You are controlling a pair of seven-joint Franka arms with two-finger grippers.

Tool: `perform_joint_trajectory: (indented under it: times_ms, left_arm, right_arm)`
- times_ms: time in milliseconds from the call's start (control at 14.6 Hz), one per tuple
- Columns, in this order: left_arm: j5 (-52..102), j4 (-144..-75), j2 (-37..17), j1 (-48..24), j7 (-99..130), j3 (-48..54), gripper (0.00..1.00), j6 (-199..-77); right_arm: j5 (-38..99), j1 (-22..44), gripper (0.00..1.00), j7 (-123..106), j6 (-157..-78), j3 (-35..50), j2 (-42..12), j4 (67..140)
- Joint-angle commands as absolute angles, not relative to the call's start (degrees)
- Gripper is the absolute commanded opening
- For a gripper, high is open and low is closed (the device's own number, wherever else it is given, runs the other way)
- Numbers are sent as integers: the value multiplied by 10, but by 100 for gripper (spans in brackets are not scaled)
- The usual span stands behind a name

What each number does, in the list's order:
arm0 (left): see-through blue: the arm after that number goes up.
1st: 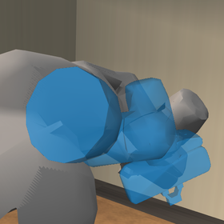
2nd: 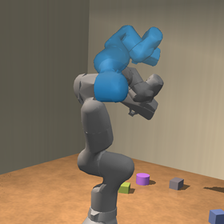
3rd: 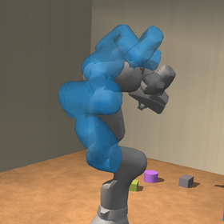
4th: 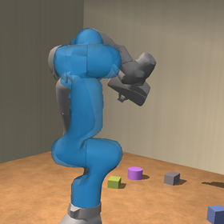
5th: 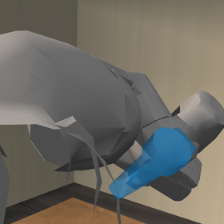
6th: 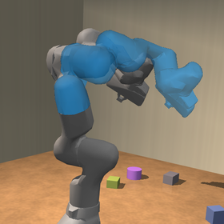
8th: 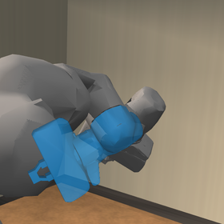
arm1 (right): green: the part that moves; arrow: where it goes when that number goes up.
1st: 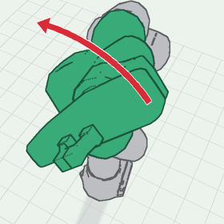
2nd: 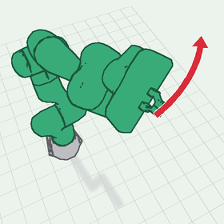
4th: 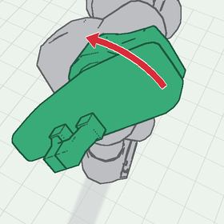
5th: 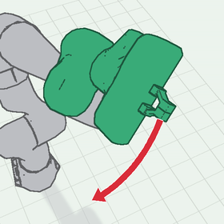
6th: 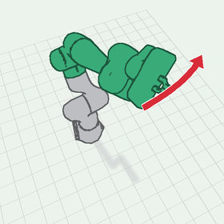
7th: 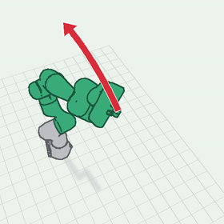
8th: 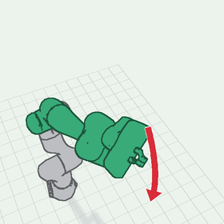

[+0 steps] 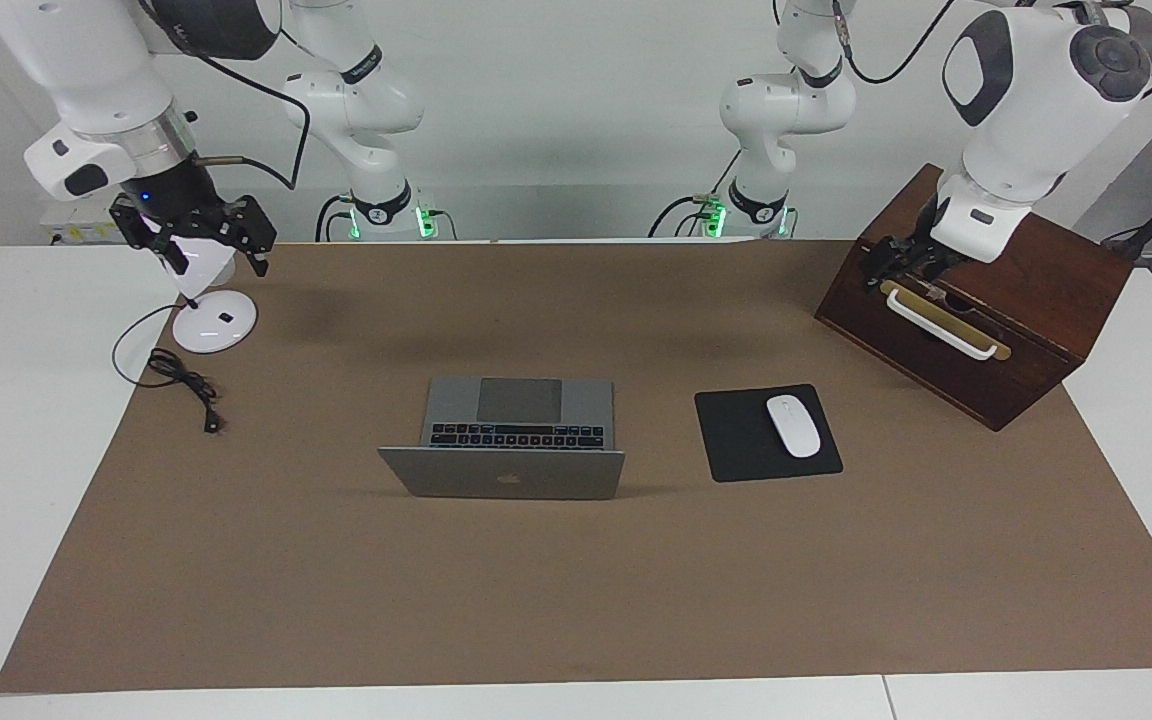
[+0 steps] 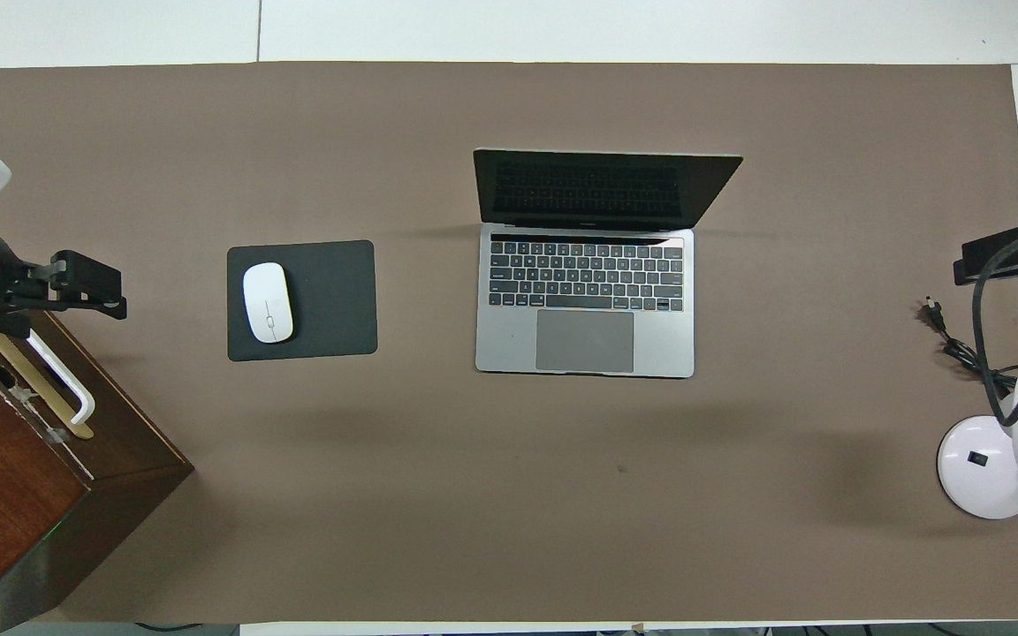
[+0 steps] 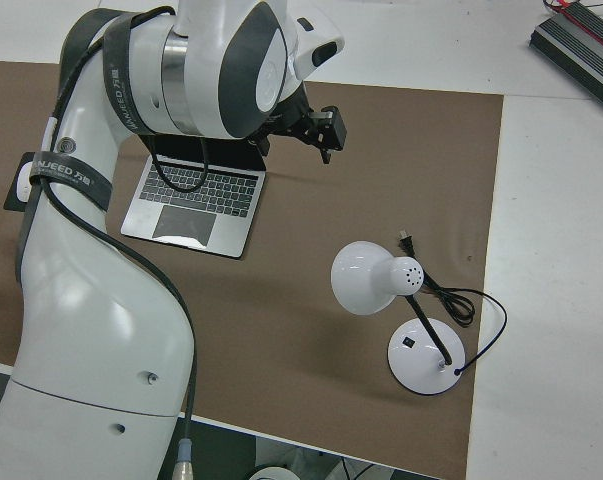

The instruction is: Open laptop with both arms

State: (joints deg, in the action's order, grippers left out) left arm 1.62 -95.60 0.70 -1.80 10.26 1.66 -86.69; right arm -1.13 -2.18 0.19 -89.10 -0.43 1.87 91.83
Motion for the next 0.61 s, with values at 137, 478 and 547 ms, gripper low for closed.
perform_joint_trajectory:
  times_ms: [137, 478, 547]
  left_arm:
    - [11, -958, 15, -17, 92, 18, 100, -854]
    - [11, -961, 16, -17, 92, 18, 100, -852]
    - [11, -961, 16, -17, 91, 18, 100, -852]
  right_arm:
    - [1, -33, 100, -8, -879, 0, 24, 918]
    - [1, -33, 100, -8, -880, 0, 24, 919]
    - [1, -33, 100, -8, -880, 0, 24, 919]
